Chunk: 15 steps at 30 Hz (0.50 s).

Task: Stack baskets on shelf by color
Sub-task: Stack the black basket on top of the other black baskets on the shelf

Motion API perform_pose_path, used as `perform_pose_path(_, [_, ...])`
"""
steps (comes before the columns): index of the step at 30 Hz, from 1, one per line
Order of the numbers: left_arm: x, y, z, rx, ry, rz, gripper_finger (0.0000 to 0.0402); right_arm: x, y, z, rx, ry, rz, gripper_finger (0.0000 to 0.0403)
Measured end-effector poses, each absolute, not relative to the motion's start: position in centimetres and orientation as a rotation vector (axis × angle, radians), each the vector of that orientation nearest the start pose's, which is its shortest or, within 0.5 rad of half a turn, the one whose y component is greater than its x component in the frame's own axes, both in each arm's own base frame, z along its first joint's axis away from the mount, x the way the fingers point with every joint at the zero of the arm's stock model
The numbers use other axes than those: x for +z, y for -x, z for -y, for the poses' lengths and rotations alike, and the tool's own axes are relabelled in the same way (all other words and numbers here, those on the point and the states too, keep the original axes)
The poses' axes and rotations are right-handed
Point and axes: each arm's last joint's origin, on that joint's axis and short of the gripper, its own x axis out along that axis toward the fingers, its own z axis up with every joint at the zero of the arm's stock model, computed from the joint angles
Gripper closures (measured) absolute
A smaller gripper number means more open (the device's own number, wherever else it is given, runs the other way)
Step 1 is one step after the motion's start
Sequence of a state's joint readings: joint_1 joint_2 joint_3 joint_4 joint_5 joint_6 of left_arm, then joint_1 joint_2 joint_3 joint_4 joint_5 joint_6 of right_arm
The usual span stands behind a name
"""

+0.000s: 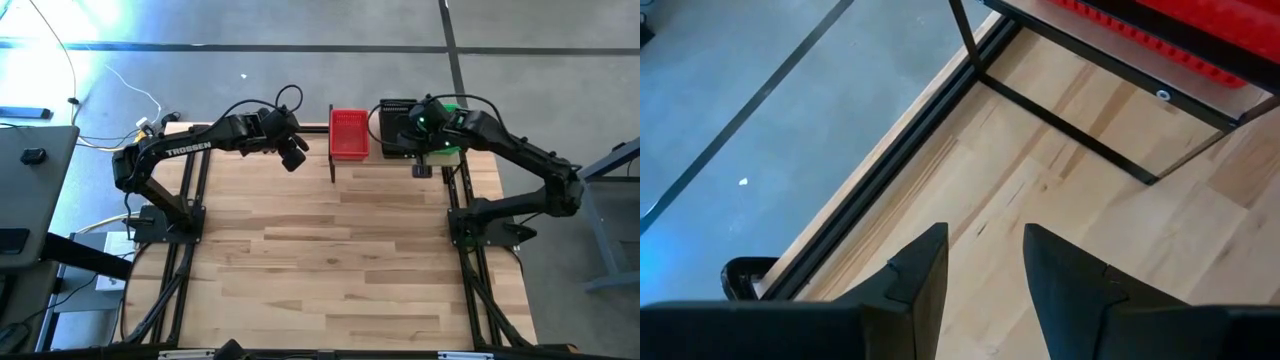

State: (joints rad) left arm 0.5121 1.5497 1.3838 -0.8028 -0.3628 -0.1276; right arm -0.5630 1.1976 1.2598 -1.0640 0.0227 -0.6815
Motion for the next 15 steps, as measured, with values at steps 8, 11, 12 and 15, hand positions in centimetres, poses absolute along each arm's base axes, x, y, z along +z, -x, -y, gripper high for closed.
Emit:
perform_pose_path(8, [30.8,-27.4,-16.6,0.867,0.184,-0.944,0.028,34.1,-18.3,11.6,-0.172,0.33,-1.118,0.0403])
perform_pose_path(11, [30.8,-27.4,-16.6,0.867,0.184,-0.944,0.028,33.8,-18.6,11.9,-0.165,0.322,-1.133,0.0403])
perform_pose_path(12, [30.8,-27.4,-16.6,0.866,0.185,-0.944,0.028,33.6,-18.8,12.0,-0.162,0.319,-1.141,0.0403])
perform_pose_path(15, [30.8,-27.4,-16.6,0.863,0.186,-0.944,0.028,33.1,-19.3,12.3,-0.175,0.308,-1.169,0.0403])
